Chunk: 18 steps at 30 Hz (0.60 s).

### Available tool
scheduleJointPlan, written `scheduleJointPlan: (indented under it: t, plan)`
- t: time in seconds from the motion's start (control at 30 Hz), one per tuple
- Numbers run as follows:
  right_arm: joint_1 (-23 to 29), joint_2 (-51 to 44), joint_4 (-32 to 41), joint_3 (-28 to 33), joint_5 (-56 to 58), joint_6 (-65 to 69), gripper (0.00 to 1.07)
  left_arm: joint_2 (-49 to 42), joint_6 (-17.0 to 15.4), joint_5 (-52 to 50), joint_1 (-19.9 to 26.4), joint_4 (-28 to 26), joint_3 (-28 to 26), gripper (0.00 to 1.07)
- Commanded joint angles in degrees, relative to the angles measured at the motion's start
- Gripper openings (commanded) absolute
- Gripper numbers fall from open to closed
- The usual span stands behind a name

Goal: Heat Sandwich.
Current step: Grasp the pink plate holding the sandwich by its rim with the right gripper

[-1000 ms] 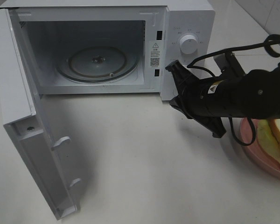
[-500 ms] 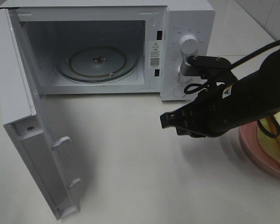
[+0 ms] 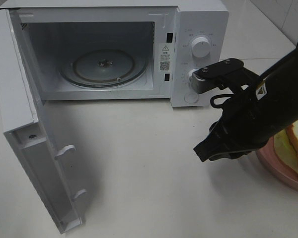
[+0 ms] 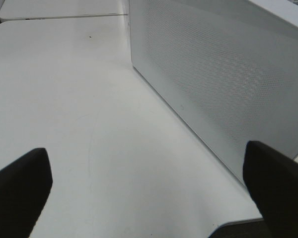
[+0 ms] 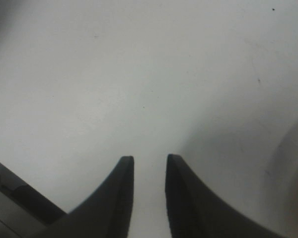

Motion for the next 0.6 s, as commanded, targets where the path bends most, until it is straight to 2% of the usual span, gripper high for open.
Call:
scheduleJointPlan:
  t: [0.03, 0.07, 0.1, 0.17, 0.2, 0.23, 0.27, 0.33, 0.43, 0.6]
  plan:
    - [-1.55, -0.63, -2.41, -1.60, 4.07, 3.84, 0.38, -1.32, -0.34, -0.34, -0.29, 0.17, 0.17, 1.01]
    - [-2.23, -0.63, -2.92, -2.18, 5.27, 4.64, 0.43, -1.32, -0.34, -0.34, -0.29, 0.17, 0.17, 1.01]
    - [-3.32, -0.63, -3.90, -3.21, 7.56, 5.61, 0.54, -1.32, -0.34, -0.34, -0.29, 0.17, 0.17, 1.01]
    - [-4.13, -0.63, -4.81, -3.72, 8.82, 5.67, 0.65, -1.32, -0.34, -0.34, -0.29, 0.17, 0.17, 1.01]
    - [-4.13, -0.63, -4.81, -3.72, 8.82, 5.67, 0.65, -1.32, -0.34, -0.34, -0.29, 0.17, 0.17, 1.01]
    - [-4.70, -0.63, -4.81, -3.78, 9.05, 5.67, 0.72, -1.32, -0.34, -0.34, -0.29, 0.17, 0.17, 1.01]
    - [-5.73, -0.63, -4.81, -3.78, 9.40, 5.96, 0.83, -1.32, -0.34, -0.34, -0.29, 0.17, 0.17, 1.01]
    - [-6.70, -0.63, -4.98, -3.78, 9.85, 5.96, 0.93, -1.32, -0.34, -0.34, -0.29, 0.17, 0.17, 1.01]
    - [-8.25, -0.63, -6.30, -3.78, 10.20, 5.96, 0.98, -1.32, -0.34, -0.34, -0.29, 0.17, 0.17, 1.01]
    - [-11.29, -0.46, -8.42, -3.78, 10.14, 6.36, 0.96, -1.32, -0.34, -0.34, -0.29, 0.17, 0.17, 1.01]
